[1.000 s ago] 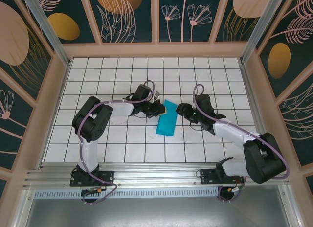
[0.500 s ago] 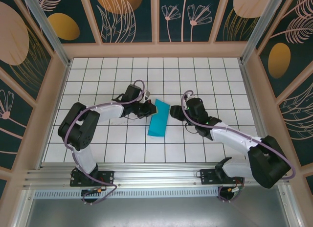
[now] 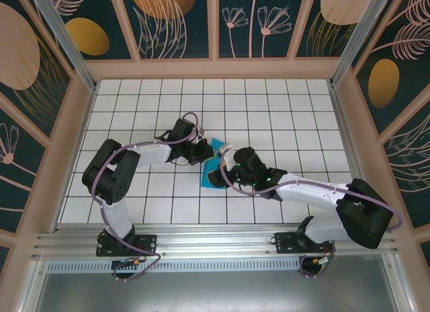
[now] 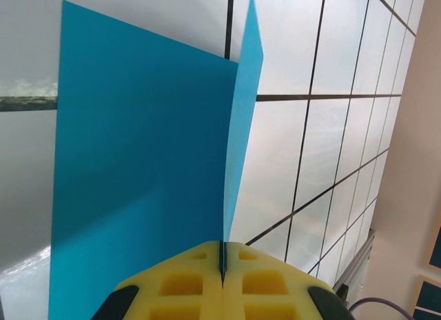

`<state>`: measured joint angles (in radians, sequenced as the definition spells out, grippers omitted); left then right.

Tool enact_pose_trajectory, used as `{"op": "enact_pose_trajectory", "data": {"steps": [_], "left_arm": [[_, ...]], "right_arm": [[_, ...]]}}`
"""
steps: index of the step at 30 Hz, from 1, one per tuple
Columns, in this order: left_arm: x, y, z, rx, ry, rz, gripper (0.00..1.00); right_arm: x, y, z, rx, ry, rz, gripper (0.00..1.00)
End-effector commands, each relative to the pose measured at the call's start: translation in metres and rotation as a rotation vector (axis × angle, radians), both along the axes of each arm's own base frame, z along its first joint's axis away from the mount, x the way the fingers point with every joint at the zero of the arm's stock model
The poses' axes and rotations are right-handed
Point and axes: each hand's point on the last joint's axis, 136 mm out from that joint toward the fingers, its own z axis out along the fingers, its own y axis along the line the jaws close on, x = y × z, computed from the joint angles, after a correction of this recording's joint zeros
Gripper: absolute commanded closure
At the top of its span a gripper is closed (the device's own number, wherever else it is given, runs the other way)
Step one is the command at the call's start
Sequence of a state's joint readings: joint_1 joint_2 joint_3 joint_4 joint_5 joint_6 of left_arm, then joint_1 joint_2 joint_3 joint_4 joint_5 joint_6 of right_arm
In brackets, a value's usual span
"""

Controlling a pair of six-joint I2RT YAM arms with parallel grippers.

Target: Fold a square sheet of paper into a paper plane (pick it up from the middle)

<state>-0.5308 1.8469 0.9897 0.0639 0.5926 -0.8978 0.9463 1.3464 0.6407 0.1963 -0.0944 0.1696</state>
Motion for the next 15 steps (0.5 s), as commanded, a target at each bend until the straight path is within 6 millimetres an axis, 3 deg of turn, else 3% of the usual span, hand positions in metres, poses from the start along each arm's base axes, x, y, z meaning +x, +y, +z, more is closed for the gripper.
{"op": "enact_pose_trajectory", "data": {"steps": [1,5,10,15], "left_arm": [[0.010,-0.004,0.005,-0.014,-0.007,0.021,0.94],[0.010,-0.005,0.004,-0.012,-0.005,0.012,0.93],[0.009,-0.004,0.003,-0.003,-0.003,0.007,0.93],[0.008,-0.005,0.000,-0.002,0.005,-0.002,0.93]], "right_arm": [[0.009,0.007,-0.009,-0.151,-0.124,-0.023,0.41],[-0.003,0.017,-0.026,-0.234,-0.204,-0.008,0.38],[0.008,0.013,-0.034,-0.312,-0.267,-0.108,0.35],[0.015,0.012,-0.042,-0.356,-0.288,-0.147,0.44]]}}
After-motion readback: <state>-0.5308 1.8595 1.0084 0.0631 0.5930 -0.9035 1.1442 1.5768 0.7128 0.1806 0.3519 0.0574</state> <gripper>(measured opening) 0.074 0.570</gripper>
